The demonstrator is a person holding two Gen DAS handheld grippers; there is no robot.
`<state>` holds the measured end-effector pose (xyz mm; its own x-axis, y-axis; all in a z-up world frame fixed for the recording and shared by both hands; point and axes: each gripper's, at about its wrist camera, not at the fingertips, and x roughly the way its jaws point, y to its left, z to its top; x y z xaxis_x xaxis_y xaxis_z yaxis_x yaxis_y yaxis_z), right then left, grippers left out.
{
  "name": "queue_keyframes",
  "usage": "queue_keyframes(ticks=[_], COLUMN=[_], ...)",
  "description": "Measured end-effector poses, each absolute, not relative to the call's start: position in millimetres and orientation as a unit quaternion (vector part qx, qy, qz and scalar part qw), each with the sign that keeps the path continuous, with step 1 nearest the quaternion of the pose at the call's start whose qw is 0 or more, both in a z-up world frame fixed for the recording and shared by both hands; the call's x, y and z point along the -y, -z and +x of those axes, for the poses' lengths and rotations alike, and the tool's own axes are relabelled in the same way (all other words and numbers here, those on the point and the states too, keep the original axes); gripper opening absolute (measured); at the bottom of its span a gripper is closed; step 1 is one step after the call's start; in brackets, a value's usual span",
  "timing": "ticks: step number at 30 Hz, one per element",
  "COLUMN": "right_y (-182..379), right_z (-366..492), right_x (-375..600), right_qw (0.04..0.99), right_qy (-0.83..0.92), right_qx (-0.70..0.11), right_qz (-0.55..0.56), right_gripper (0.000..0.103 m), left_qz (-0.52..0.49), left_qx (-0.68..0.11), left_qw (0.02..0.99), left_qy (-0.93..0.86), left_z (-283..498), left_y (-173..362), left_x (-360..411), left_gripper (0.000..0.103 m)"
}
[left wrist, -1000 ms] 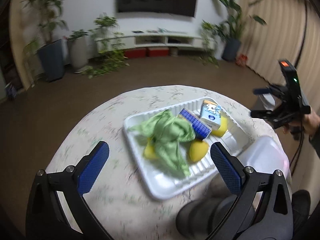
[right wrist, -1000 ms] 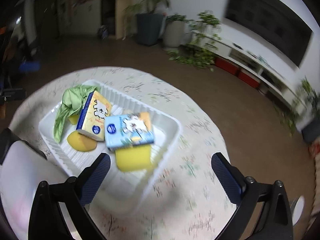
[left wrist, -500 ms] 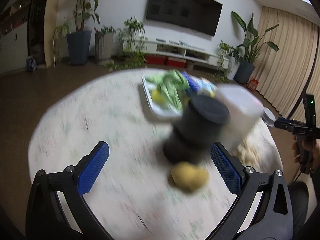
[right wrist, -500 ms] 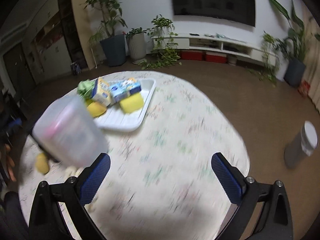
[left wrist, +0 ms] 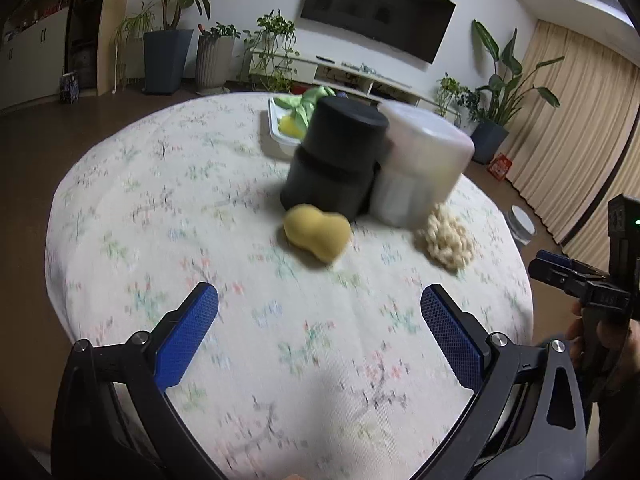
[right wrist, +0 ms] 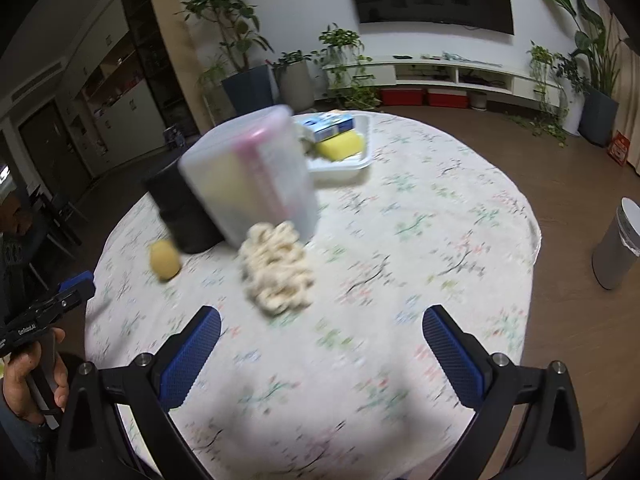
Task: Organize soft objects
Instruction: 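Move both empty tools back toward the table objects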
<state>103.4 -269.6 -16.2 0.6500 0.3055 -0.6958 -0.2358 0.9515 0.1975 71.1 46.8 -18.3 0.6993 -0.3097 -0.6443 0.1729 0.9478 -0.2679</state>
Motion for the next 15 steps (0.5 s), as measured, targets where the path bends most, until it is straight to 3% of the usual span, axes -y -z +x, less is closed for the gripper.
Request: queue_keyframes(ticks=[5,15], right_y=[26.2,40.9], right_z=[76.6,41.1], right_x=[246.3,210.6], right_qw=[0.903,0.915], right_qy=[-0.169,-0.161], right_qx=[-0.394,-0.367], right_qz=[0.042,0.043], right_gripper=[0.103,0.103], left_qz=[-0.114,-0.096], left_qx=[-0.412,-0.388], left_qw=[0.897,0.911], left_qy=[0.114,0.098], left_z=[58.4,38.7], left_y=[33.9,35.2], left_x=[-42.5,-32.1], left_gripper=[0.103,0.103])
